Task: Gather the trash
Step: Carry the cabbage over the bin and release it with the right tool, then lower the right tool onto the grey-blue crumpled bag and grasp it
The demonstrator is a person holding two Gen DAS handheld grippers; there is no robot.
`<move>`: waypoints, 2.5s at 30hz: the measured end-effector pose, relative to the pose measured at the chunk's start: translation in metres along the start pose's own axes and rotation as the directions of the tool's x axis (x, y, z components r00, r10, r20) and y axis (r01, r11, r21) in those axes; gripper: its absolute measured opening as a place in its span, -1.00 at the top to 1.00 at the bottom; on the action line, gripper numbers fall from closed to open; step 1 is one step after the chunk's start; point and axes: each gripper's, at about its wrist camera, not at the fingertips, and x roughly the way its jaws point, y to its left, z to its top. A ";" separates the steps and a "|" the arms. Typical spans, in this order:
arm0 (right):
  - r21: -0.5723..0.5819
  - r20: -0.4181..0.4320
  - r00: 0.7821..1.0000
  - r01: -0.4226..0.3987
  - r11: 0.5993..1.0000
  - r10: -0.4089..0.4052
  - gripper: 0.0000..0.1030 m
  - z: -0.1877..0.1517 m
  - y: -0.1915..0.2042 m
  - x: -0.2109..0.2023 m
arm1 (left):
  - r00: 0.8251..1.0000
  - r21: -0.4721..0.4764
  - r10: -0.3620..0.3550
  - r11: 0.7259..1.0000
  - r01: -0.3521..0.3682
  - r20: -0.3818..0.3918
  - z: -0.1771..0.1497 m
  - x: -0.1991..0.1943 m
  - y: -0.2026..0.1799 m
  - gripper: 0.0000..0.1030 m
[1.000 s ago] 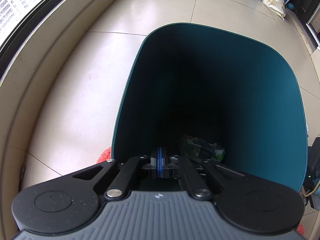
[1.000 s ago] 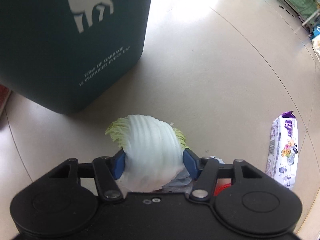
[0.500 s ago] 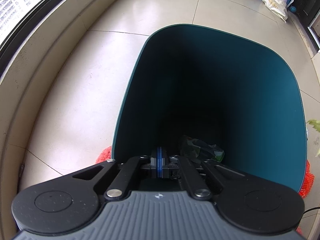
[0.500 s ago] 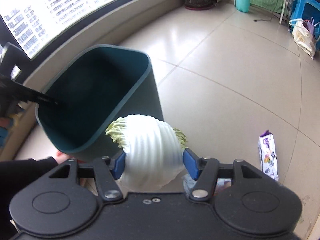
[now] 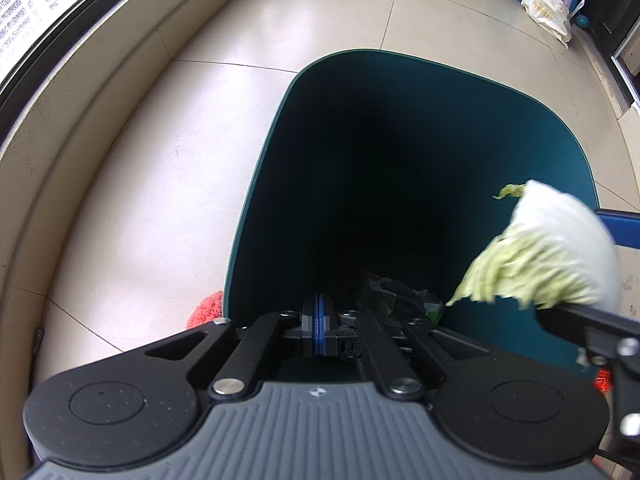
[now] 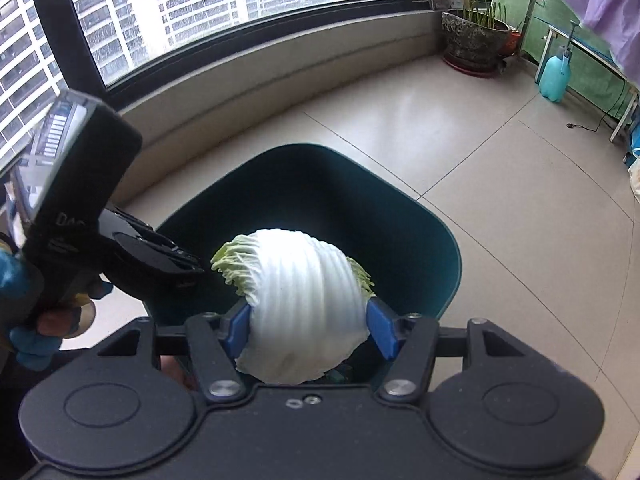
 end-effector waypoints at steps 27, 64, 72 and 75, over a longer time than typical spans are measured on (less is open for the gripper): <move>0.176 0.073 0.996 0.029 0.984 -0.042 -0.32 -0.060 -0.072 -0.076 | 1.000 0.005 -0.002 1.000 0.002 0.000 -0.002 -0.001 -0.001 1.00; 0.843 -0.406 0.914 0.370 0.390 0.009 -0.13 -0.251 -0.221 0.170 | 1.000 0.051 0.022 0.998 -0.022 0.001 -0.003 0.003 -0.010 1.00; 0.865 -0.371 0.928 0.335 0.374 0.026 0.33 -0.257 -0.221 0.167 | 1.000 0.045 0.021 0.999 -0.021 0.003 -0.004 0.002 -0.009 1.00; 0.871 -0.333 0.943 0.301 0.388 0.018 0.33 -0.251 -0.219 0.148 | 1.000 0.039 0.022 0.999 -0.022 0.002 -0.004 0.001 -0.009 1.00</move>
